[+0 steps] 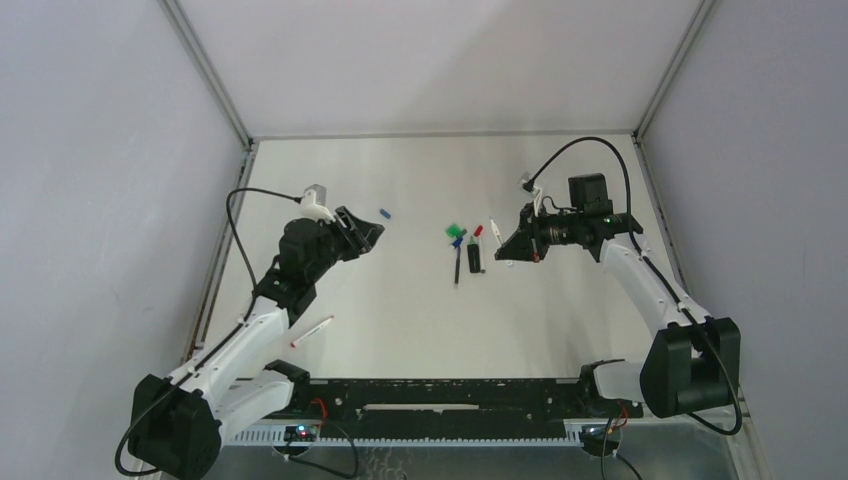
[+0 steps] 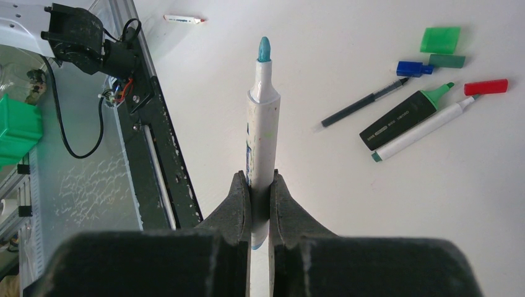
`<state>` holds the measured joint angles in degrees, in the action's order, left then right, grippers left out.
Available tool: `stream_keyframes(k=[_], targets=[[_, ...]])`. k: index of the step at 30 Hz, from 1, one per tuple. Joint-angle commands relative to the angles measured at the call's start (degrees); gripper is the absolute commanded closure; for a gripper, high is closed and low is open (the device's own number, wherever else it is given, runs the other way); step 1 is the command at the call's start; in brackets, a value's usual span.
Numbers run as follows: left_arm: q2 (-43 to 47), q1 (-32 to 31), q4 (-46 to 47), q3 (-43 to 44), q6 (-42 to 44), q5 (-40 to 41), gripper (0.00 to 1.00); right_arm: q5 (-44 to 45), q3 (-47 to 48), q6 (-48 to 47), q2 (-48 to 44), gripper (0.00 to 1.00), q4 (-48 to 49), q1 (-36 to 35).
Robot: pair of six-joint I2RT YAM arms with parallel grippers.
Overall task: Insert the pens into the pen caps
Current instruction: Move the pen cap to the center of the board.
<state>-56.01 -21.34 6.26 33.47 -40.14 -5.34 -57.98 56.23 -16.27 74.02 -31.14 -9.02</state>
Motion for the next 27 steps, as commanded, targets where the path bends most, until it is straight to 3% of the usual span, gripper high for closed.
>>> stream_keyframes(k=[1, 27], targets=[[1.1, 0.4, 0.3, -1.5, -0.2, 0.8, 0.47, -1.0, 2.4, -1.1, -0.5, 0.96, 0.0, 0.3], [1.6, 0.7, -1.7, -1.2, -0.1, 2.3, 0.47, -1.3, 2.4, -1.1, -1.0, 0.96, -0.1, 0.4]])
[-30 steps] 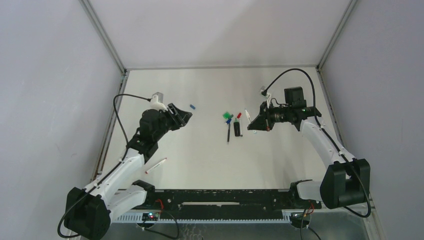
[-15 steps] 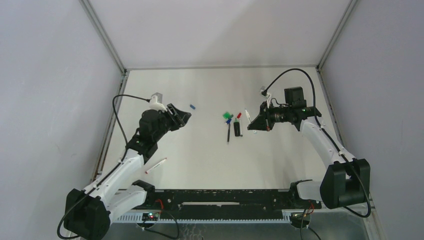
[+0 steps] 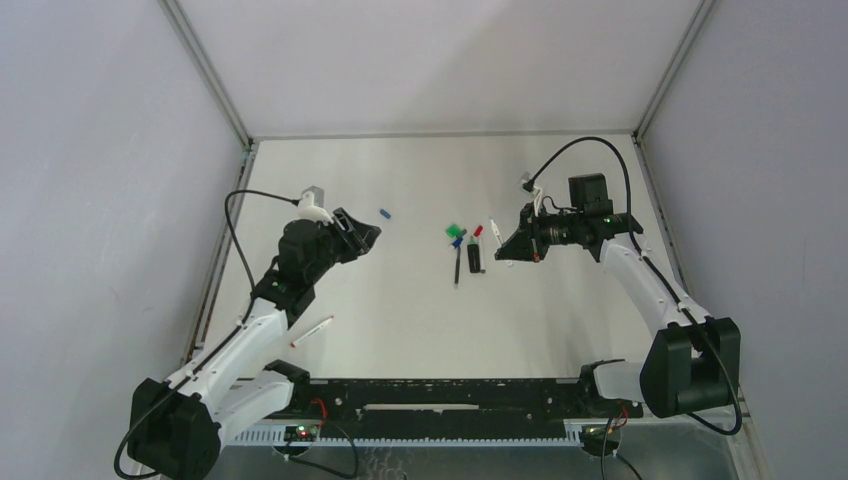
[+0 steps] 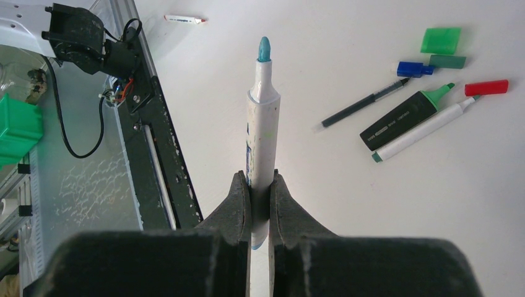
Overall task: Insert the pens into the pen caps
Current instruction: Move the pen cap to the center of the board.
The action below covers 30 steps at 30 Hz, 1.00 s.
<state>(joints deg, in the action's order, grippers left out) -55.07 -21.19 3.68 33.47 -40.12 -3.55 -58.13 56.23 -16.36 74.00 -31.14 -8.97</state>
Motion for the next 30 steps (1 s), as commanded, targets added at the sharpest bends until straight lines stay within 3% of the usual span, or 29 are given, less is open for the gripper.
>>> stream_keyframes(k=[1, 7, 12, 17, 26, 30], targets=[[0.3, 0.5, 1.2, -1.0, -0.5, 0.6, 0.47, -1.1, 2.4, -1.0, -1.0, 0.96, -0.1, 0.3], [-11.9, 0.7, 0.1, 6.5, -5.2, 2.1, 0.47, -1.2, 2.4, -0.9, -1.1, 0.96, -0.1, 0.2], [-32.5, 0.8, -17.9, 26.9, -5.8, 1.4, 0.65, -1.0, 2.4, -1.0, -1.5, 0.96, -0.2, 0.6], [-46.2, 0.8, -25.3, 39.6, -8.0, 4.8, 0.62, -1.1, 2.4, -1.0, -1.8, 0.96, -0.2, 1.1], [-60.7, 0.8, -41.2, 60.3, -12.4, 18.7, 0.59, -1.3, 2.4, -1.0, -1.9, 0.96, -0.2, 1.3], [-66.4, 1.0, -46.4, 67.5, -12.7, 19.8, 0.59, -1.0, 2.4, -1.0, -2.1, 0.96, -0.2, 1.4]])
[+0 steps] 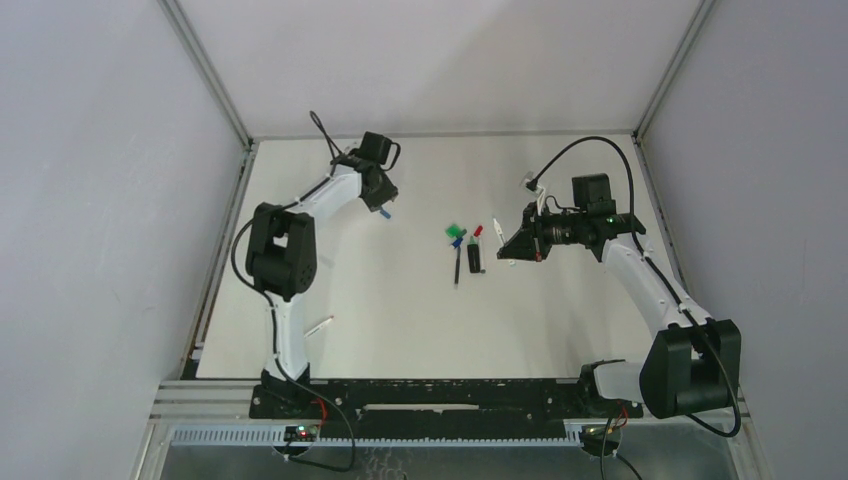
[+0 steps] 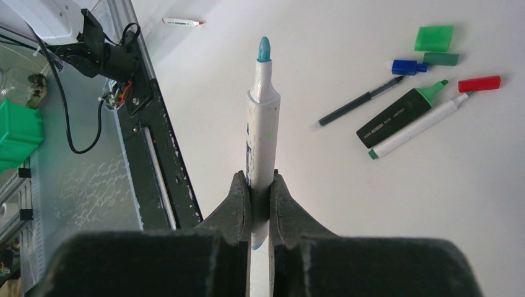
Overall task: Insert the pens into the pen caps
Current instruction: Move the pen cap to the center of the board.
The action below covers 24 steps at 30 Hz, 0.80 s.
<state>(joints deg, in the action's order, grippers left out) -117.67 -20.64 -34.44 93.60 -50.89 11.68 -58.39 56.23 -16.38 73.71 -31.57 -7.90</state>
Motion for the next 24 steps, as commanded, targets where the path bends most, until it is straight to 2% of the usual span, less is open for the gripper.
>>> stream_keyframes(k=[1, 6, 24], targets=[[-4.7, 0.4, -9.0, 8.6, -1.8, 4.5, 0.59, -0.8, 2.4, -1.0, -1.7, 0.96, 0.3, 0.3], [-7.4, 0.8, -10.4, 11.3, -1.8, 4.2, 0.59, -0.7, 2.4, -1.1, -1.8, 0.96, 0.4, 0.4], [-11.2, 0.9, -10.7, 13.0, -1.4, 2.6, 0.59, -0.6, 2.4, -1.1, -1.7, 0.96, 0.5, 0.5]])
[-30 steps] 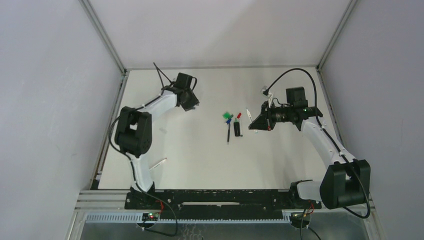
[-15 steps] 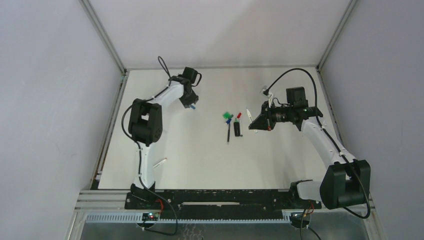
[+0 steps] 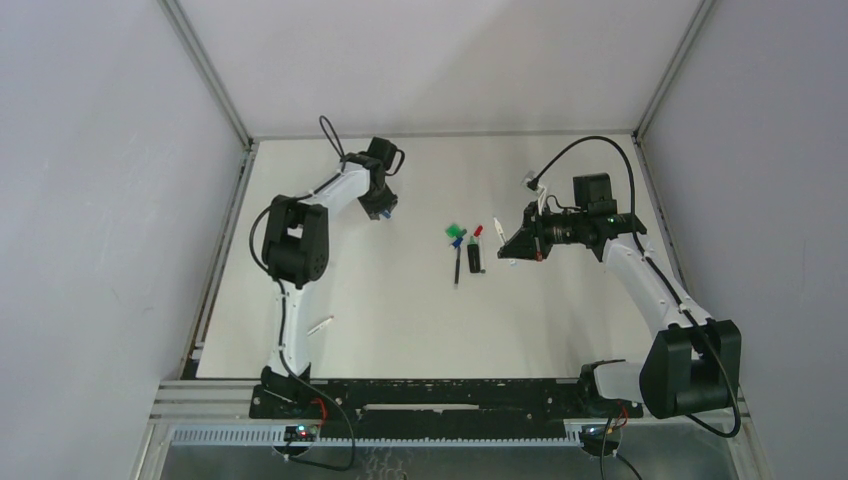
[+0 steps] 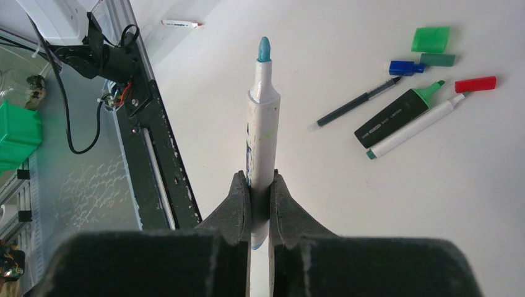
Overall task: Insert the pens into the pen caps
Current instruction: Move the pen cap to the center of the board.
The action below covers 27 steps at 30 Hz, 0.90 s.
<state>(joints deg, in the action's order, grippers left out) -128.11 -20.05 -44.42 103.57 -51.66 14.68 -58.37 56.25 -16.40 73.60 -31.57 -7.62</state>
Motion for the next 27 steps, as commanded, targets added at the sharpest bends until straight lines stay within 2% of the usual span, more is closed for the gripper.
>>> stream_keyframes(k=[1, 14, 27], targets=[[-0.9, 0.3, -0.8, 3.3, -0.6, -0.4, 0.6, -0.7, 2.4, -1.1, -1.6, 0.96, 0.5, 0.2], [-3.1, 0.3, -1.0, 4.6, -0.2, -2.1, 0.62, -0.6, 2.4, -1.1, -2.0, 0.96, 0.5, 0.2], [-2.7, 0.3, -0.3, 3.8, 1.6, -3.4, 0.73, -0.5, 2.4, -1.1, -2.1, 0.96, 0.5, 0.2]])
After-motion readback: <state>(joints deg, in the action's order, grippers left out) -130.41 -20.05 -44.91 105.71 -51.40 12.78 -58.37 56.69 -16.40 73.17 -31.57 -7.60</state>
